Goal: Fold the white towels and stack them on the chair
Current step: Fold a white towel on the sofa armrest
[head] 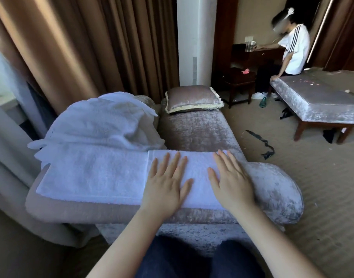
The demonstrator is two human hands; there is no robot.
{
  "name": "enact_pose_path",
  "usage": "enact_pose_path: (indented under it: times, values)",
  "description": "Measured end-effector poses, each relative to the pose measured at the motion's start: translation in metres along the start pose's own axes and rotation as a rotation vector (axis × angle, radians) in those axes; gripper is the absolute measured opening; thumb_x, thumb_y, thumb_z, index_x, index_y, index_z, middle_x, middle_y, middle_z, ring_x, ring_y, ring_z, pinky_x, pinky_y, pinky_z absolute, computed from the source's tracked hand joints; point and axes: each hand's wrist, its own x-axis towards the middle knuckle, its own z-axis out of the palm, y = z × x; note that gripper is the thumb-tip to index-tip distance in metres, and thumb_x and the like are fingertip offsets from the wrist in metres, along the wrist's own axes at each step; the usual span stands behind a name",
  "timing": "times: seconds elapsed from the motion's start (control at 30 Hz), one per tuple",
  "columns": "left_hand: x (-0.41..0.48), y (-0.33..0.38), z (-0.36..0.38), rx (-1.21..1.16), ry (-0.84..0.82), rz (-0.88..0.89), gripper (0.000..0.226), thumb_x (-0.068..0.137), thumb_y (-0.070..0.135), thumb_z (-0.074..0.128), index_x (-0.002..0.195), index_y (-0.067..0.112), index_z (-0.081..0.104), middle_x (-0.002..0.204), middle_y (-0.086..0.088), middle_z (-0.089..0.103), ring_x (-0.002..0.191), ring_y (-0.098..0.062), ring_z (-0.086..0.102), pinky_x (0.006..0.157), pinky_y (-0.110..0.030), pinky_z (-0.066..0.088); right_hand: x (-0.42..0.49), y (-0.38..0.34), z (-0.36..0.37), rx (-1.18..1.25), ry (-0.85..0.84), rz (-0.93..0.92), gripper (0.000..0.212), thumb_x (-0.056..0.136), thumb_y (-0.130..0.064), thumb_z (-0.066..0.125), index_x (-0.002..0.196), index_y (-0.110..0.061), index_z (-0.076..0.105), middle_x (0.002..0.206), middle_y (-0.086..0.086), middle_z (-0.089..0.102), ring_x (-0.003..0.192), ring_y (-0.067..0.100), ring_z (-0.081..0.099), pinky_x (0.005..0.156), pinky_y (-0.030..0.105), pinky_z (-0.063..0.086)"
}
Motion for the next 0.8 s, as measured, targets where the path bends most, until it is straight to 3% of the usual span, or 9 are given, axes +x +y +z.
enact_pose_path:
  times: [0.2, 0.27, 0.33, 0.4, 0.5, 0.6, 0.7, 0.8]
  values:
    - [0.001, 0.003, 0.002, -0.027, -0.018, -0.021, 0.058, 0.102, 0.048, 0.029, 0.139, 0.010, 0.053, 0.144, -0.009, 0.051, 0.134, -0.032, 0.045, 0.111, -0.053, 0.031, -0.001, -0.002, 0.001, -0.026, 0.011, -0.003, 0.065, 0.094, -0.049, 0.025, 0.136, -0.009, 0.054, 0.141, 0.006, 0.053, 0.137, 0.025, 0.041, 0.107, 0.045, 0.039]
    - [0.002, 0.002, -0.002, -0.066, -0.049, -0.016, 0.057, 0.102, 0.047, 0.028, 0.139, 0.010, 0.053, 0.143, -0.008, 0.051, 0.135, -0.030, 0.045, 0.113, -0.050, 0.027, 0.000, -0.005, -0.003, -0.092, -0.033, 0.001, 0.068, 0.093, -0.050, 0.018, 0.140, -0.011, 0.050, 0.145, 0.004, 0.049, 0.140, 0.023, 0.037, 0.112, 0.050, 0.028]
    - [0.001, 0.000, -0.015, -0.221, -0.073, -0.036, 0.057, 0.100, 0.047, 0.030, 0.138, 0.012, 0.054, 0.142, -0.005, 0.053, 0.135, -0.027, 0.045, 0.116, -0.044, 0.022, 0.003, -0.011, -0.009, -0.136, -0.085, 0.004, 0.072, 0.092, -0.050, 0.010, 0.144, -0.014, 0.043, 0.151, 0.000, 0.041, 0.145, 0.020, 0.026, 0.117, 0.051, 0.008]
    - [-0.003, -0.013, -0.032, -0.392, -0.042, -0.113, 0.055, 0.097, 0.044, 0.032, 0.134, 0.012, 0.056, 0.139, -0.004, 0.055, 0.134, -0.022, 0.045, 0.116, -0.033, 0.019, 0.004, -0.027, -0.015, -0.129, -0.031, -0.059, 0.070, 0.092, -0.048, 0.010, 0.141, -0.013, 0.047, 0.149, 0.002, 0.044, 0.145, 0.022, 0.028, 0.115, 0.052, 0.002]
    - [-0.014, -0.053, -0.056, -0.317, 0.084, -0.188, 0.046, 0.095, 0.034, 0.039, 0.125, 0.008, 0.062, 0.128, -0.008, 0.063, 0.121, -0.026, 0.056, 0.105, -0.037, 0.038, 0.007, -0.068, -0.015, -0.027, -0.042, -0.192, 0.067, 0.093, -0.046, 0.014, 0.139, -0.014, 0.049, 0.150, 0.001, 0.043, 0.145, 0.021, 0.028, 0.116, 0.051, 0.008]
    - [-0.037, -0.100, -0.074, -0.091, 0.111, -0.300, 0.033, 0.094, 0.022, 0.055, 0.120, 0.003, 0.063, 0.119, -0.012, 0.067, 0.109, -0.034, 0.062, 0.088, -0.045, 0.051, 0.012, -0.111, -0.003, -0.004, -0.068, -0.319, 0.056, 0.092, -0.041, 0.027, 0.125, -0.012, 0.062, 0.137, 0.004, 0.056, 0.134, 0.026, 0.045, 0.110, 0.054, 0.029]
    - [-0.065, -0.139, -0.093, 0.023, 0.082, -0.506, 0.029, 0.090, 0.012, 0.064, 0.118, 0.003, 0.063, 0.115, -0.014, 0.067, 0.105, -0.038, 0.061, 0.080, -0.046, 0.051, 0.018, -0.139, 0.016, -0.045, -0.114, -0.405, 0.051, 0.089, -0.040, 0.032, 0.113, -0.013, 0.068, 0.128, 0.006, 0.062, 0.127, 0.026, 0.053, 0.105, 0.050, 0.024]
    - [-0.084, -0.165, -0.104, 0.076, 0.005, -0.675, 0.034, 0.094, 0.017, 0.059, 0.125, 0.006, 0.059, 0.127, -0.014, 0.061, 0.116, -0.036, 0.053, 0.087, -0.047, 0.047, 0.023, -0.155, 0.031, -0.063, -0.169, -0.418, 0.051, 0.092, -0.038, 0.031, 0.122, -0.012, 0.064, 0.138, 0.005, 0.055, 0.136, 0.024, 0.043, 0.110, 0.051, 0.022]
